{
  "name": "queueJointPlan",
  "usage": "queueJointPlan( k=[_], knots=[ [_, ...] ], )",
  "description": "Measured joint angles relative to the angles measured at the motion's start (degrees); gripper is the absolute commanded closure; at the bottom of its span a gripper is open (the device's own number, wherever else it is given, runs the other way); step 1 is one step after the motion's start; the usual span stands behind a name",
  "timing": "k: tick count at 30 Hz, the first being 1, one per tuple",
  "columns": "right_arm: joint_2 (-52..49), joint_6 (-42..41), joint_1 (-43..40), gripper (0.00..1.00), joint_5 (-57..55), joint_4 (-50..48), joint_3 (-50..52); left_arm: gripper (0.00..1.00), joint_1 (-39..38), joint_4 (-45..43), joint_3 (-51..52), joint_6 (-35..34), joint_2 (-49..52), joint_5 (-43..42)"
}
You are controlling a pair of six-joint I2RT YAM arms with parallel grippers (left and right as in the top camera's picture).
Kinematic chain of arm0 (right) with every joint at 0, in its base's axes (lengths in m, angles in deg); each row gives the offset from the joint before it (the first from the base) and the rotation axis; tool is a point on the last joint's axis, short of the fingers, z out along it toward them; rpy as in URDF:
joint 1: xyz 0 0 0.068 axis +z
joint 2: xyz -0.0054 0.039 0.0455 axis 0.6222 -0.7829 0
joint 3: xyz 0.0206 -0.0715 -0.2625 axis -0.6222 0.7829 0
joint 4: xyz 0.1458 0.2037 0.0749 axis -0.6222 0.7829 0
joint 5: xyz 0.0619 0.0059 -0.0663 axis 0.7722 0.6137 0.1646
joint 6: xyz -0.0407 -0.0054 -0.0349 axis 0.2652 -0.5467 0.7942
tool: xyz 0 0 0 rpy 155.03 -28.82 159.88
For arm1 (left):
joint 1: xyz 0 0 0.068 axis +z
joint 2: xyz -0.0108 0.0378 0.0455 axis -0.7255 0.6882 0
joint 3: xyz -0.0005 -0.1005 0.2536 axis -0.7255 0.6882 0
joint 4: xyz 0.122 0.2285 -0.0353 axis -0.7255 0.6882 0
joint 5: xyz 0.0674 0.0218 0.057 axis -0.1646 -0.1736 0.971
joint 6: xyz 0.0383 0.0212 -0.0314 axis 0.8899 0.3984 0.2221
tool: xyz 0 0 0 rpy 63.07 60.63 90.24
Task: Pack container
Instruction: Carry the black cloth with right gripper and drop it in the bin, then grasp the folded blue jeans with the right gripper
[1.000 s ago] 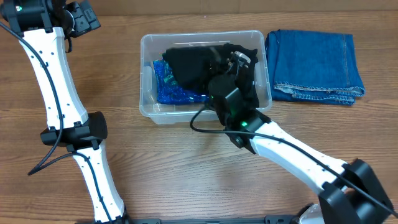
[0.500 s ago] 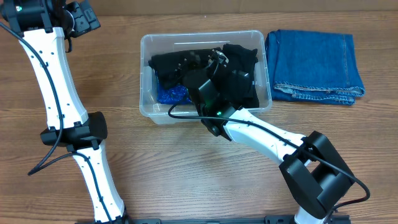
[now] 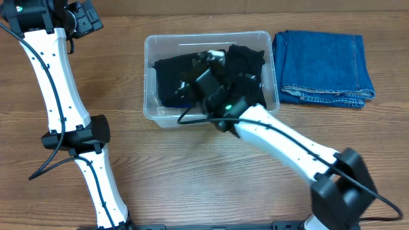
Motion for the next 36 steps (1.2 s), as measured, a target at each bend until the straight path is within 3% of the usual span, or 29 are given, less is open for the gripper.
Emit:
queueJointPlan(
  k=[5, 8, 15, 21, 29, 32, 34, 36],
  knots=[
    [11.9, 3.7, -9.2, 0.0, 0.3, 10.7, -0.9, 0.0, 0.0, 0.0, 0.0, 0.0, 0.0, 0.0],
    [18.1, 0.8, -23.9, 0.0, 3.0, 22.7, -2.2, 0.0, 0.0, 0.0, 0.0, 0.0, 0.0, 0.0],
    [7.3, -14.6, -44.3, 0.0, 13.2, 28.3, -0.9, 0.0, 0.0, 0.0, 0.0, 0.0, 0.0, 0.0],
    [-2.7, -21.7, -46.1, 0.0, 17.4, 28.1, -0.9, 0.0, 0.0, 0.0, 0.0, 0.0, 0.0, 0.0],
    [-10.5, -23.2, -46.1, 0.05, 17.2, 22.5, -0.9, 0.0, 0.0, 0.0, 0.0, 0.0, 0.0, 0.0],
    [-12.6, -22.7, -46.1, 0.09, 16.9, 20.2, -0.8, 0.0, 0.0, 0.0, 0.0, 0.0, 0.0, 0.0],
    [-13.0, -22.1, -46.1, 0.23, 16.9, 19.0, -0.8, 0.0, 0.0, 0.0, 0.0, 0.0, 0.0, 0.0],
    [-13.5, -21.7, -46.0, 0.24, 16.9, 17.5, -0.9, 0.0, 0.0, 0.0, 0.0, 0.0, 0.0, 0.0]
  ],
)
